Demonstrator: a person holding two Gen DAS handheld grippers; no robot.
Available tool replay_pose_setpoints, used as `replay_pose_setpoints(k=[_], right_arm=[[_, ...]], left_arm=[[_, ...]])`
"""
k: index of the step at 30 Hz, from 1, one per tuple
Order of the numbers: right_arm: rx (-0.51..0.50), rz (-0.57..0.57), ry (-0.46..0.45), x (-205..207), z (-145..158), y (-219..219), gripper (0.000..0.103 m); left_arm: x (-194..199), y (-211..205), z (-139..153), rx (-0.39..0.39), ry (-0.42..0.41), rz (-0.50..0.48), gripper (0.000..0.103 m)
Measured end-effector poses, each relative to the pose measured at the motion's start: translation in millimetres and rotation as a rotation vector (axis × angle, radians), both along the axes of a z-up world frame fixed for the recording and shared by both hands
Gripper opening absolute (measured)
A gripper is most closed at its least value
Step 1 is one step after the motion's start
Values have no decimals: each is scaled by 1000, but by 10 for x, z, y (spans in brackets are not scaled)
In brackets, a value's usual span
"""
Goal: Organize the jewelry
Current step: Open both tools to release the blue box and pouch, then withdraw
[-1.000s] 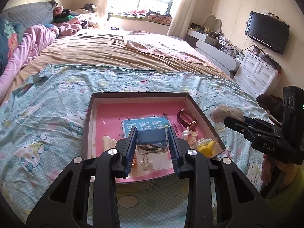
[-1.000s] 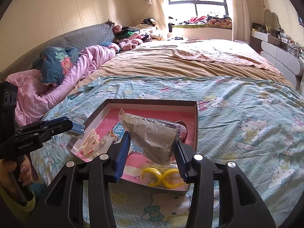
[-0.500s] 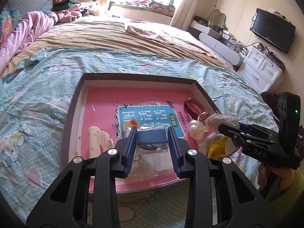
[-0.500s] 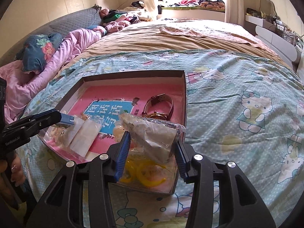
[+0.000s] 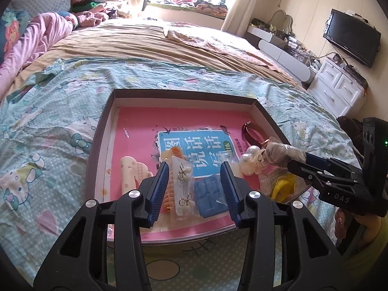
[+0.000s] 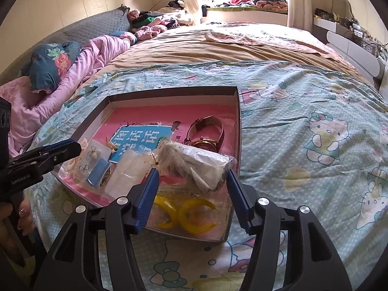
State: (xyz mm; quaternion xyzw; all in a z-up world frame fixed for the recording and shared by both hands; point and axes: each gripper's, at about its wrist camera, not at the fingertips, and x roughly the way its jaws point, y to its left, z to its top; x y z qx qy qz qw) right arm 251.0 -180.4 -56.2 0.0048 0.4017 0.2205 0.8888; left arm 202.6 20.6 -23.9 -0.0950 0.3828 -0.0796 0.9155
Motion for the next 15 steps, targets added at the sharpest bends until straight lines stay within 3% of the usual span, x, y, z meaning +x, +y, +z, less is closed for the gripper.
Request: replay_pose_setpoints(k=[6, 11, 13, 15], right_arm=[[3, 4, -43, -152, 175, -34, 68], [12, 7, -97, -365, 387, -67, 84], [15, 6, -118, -459, 468, -83, 90], [20, 11, -135, -557, 537, -96, 93]], left_arm=[[-62, 12, 44, -4, -8, 8, 36], [-193, 48, 168, -11, -26, 18, 51], [-269, 58, 227, -7, -36, 24, 64], [-342, 71, 276, -6, -45, 29, 70]])
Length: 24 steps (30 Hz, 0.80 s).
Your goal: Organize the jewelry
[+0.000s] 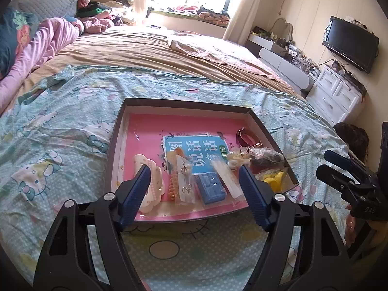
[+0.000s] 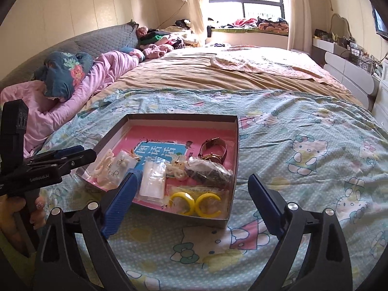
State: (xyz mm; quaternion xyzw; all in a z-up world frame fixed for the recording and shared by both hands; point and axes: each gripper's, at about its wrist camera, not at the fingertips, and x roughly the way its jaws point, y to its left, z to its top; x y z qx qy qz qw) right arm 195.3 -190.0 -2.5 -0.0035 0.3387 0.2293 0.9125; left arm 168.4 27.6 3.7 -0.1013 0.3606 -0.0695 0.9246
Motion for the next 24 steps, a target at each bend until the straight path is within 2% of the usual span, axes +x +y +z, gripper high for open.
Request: replay_pose_setpoints(k=[1, 4, 7, 17, 24], right_arm=[[3, 3, -5, -43, 22, -5, 94], [12, 10, -22, -186, 74, -9, 97], [3, 19, -36, -329, 97, 9, 98], [9, -31, -15, -697, -52, 29, 98], [-1, -15, 16, -850, -190, 129, 98]], left_arm=[[-44, 3, 21, -1, -2, -1, 72], [-168, 3, 64, 0, -9, -4, 86], [-304, -10, 95, 16, -15, -2, 93], [-648, 6, 66, 44, -5, 30, 93], [-821, 0, 10, 32, 1, 38, 93]])
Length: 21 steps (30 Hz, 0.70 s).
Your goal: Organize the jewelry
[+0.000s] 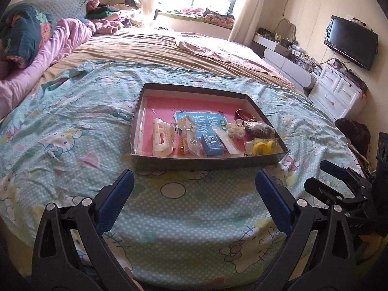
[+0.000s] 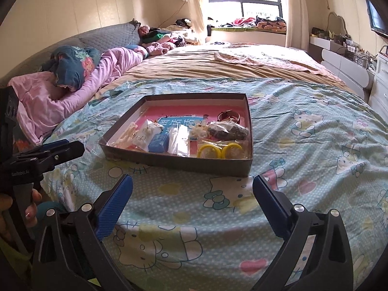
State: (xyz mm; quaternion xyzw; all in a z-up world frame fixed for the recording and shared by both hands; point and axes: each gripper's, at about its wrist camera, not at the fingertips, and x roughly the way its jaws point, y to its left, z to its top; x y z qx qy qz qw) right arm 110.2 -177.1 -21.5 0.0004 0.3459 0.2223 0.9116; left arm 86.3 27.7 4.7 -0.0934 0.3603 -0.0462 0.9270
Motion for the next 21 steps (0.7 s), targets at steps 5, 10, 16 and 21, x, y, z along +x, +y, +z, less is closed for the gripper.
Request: replay_pose_setpoints(k=[5, 10, 16, 21], right_arm=[[-12, 15, 6, -68, -25, 55, 98], [-11, 11, -9, -92, 22, 37, 98], [-10, 8, 3, -97, 6, 22, 98], [-12, 15, -6, -116, 36, 38, 98]], left_arm=[[-37, -55, -1, 14, 1, -8, 93], [-72, -68, 19, 14, -9, -4, 93], [-87, -84, 28, 18, -12, -10, 93], [-98, -102, 29, 21, -12, -11, 93]])
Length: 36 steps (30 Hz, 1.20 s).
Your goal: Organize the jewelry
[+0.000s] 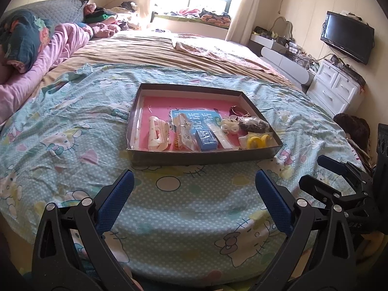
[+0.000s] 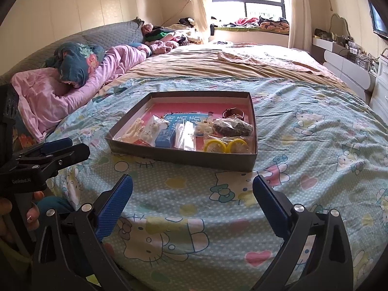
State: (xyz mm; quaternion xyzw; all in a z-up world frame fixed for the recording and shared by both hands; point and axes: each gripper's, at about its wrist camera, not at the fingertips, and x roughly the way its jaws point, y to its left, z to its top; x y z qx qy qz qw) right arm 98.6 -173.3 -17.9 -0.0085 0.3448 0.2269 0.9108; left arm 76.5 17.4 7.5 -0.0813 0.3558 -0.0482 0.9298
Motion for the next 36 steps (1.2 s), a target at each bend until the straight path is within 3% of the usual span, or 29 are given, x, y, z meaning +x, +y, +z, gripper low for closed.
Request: replay_pose_setpoints(k=[36], right_arm=[[-5, -3, 1, 12, 10, -33, 98]], left_arm=[[-36, 11, 27, 13, -7, 6, 93]])
